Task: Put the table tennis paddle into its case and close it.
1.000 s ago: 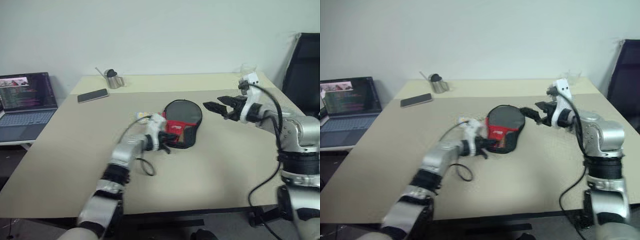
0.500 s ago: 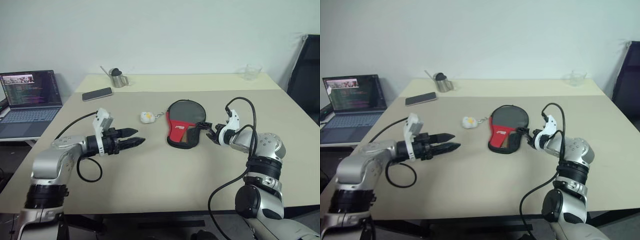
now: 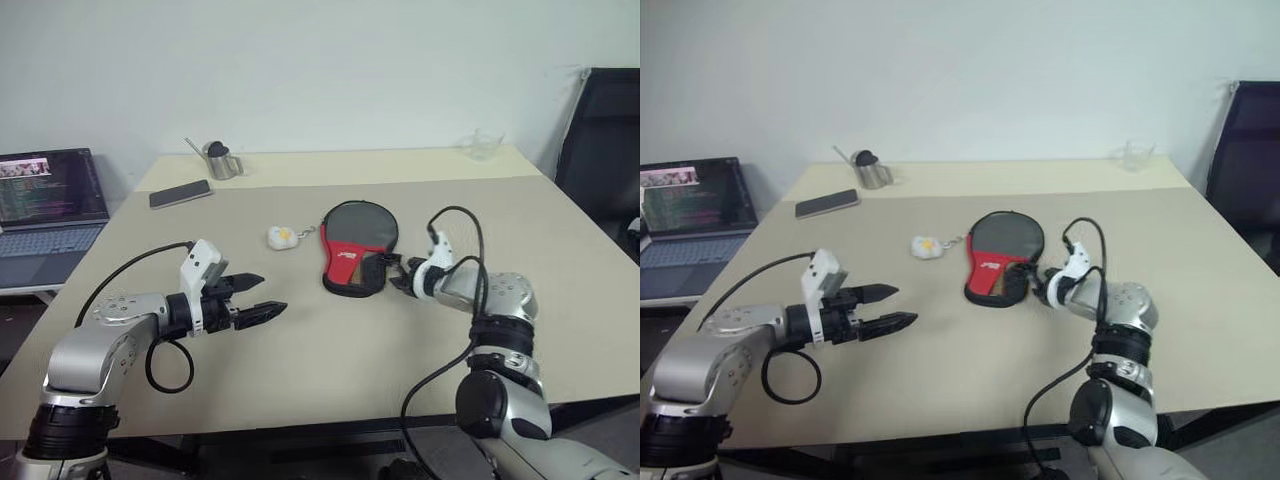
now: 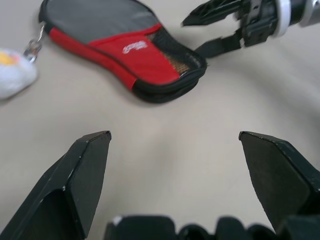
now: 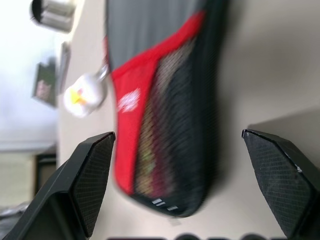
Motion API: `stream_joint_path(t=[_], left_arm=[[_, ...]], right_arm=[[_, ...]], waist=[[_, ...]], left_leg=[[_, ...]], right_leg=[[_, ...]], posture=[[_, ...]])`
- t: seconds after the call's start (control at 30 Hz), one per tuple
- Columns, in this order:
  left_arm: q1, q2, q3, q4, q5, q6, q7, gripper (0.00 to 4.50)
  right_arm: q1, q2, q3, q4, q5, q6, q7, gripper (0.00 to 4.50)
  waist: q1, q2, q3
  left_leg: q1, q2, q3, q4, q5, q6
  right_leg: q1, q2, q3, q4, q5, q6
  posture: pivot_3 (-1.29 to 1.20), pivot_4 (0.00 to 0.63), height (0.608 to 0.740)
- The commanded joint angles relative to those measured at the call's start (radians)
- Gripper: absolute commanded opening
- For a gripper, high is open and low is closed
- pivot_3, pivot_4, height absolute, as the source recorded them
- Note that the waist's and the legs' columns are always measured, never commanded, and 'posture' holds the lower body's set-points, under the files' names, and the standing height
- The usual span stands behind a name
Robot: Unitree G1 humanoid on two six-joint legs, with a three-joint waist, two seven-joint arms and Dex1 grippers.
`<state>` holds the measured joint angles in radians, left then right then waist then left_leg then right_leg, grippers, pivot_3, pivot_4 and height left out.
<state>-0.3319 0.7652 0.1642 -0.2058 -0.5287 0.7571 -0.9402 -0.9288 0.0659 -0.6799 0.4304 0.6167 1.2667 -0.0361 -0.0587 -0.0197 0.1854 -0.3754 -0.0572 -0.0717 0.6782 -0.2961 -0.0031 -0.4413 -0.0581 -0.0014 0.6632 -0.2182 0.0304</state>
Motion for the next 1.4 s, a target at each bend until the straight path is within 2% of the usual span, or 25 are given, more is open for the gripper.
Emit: stream_joint_path(t=[0.03,0.2,0.5,0.6,0.97,1.2,1.4], left_arm=[[-0.004,0.025,0.033,-0.035,-0.014,-0.008,0.011,4.47],[-0.017,0.019,0.022,-0.033,-0.012,-0.009,0.026,4.47],[-0.017,0.014,0.004,-0.045,-0.008,-0.015,0.039,4.47],[-0.023,0.011,-0.002,-0.041,-0.002,-0.018,0.043,4.5],[-0.026,0.008,-0.019,-0.036,0.005,-0.03,0.05,4.5],[-0.03,0.004,-0.03,-0.022,0.007,-0.041,0.051,4.5],[-0.066,0.001,-0.068,0.022,0.017,-0.061,0.032,4.5]], right_arm=[[-0.033,0.042,0.03,0.011,0.042,-0.017,0.003,4.5],[-0.04,0.065,0.048,0.029,0.056,-0.05,-0.004,4.5],[-0.033,0.038,0.088,0.089,0.041,-0.132,-0.016,4.5],[-0.028,0.033,0.098,0.115,0.024,-0.165,-0.038,3.91],[-0.022,0.018,0.126,0.144,0.041,-0.212,-0.058,0.05],[0.007,-0.008,0.167,0.069,0.062,-0.105,-0.029,0.02],[0.085,-0.088,0.202,-0.141,0.135,0.197,0.018,0.02]], waist=[[-0.001,0.0,0.0],[0.002,0.0,0.0],[0.001,0.0,0.0],[0.001,0.0,0.0],[0.001,0.0,0.0],[0.003,0.0,0.0],[0.008,0.0,0.0]], left_leg=[[0.001,0.0,0.001,0.0,0.0,0.0],[0.001,0.0,0.002,0.0,0.0,0.0],[0.002,0.0,0.003,0.0,0.0,0.0],[0.003,0.0,0.003,0.0,0.0,0.0],[0.003,0.0,0.004,-0.001,0.0,0.0],[0.003,0.0,0.004,-0.001,0.0,0.0],[0.001,0.001,0.004,-0.001,-0.001,0.0]], right_leg=[[0.0,0.001,0.001,0.0,0.0,0.0],[0.0,0.002,0.003,-0.001,0.0,0.0],[0.0,0.002,0.005,0.0,0.0,0.0],[0.001,0.002,0.005,0.0,0.0,0.0],[0.001,0.002,0.007,0.0,0.0,0.0],[0.001,0.002,0.007,-0.001,0.0,0.0],[0.0,0.002,0.006,-0.004,0.0,0.0]], posture=[[0.0,0.15,0.74],[0.0,0.15,0.74],[0.0,0.15,0.74],[0.0,0.15,0.74],[0.0,0.15,0.74],[0.0,0.15,0.74],[0.0,0.15,0.74]])
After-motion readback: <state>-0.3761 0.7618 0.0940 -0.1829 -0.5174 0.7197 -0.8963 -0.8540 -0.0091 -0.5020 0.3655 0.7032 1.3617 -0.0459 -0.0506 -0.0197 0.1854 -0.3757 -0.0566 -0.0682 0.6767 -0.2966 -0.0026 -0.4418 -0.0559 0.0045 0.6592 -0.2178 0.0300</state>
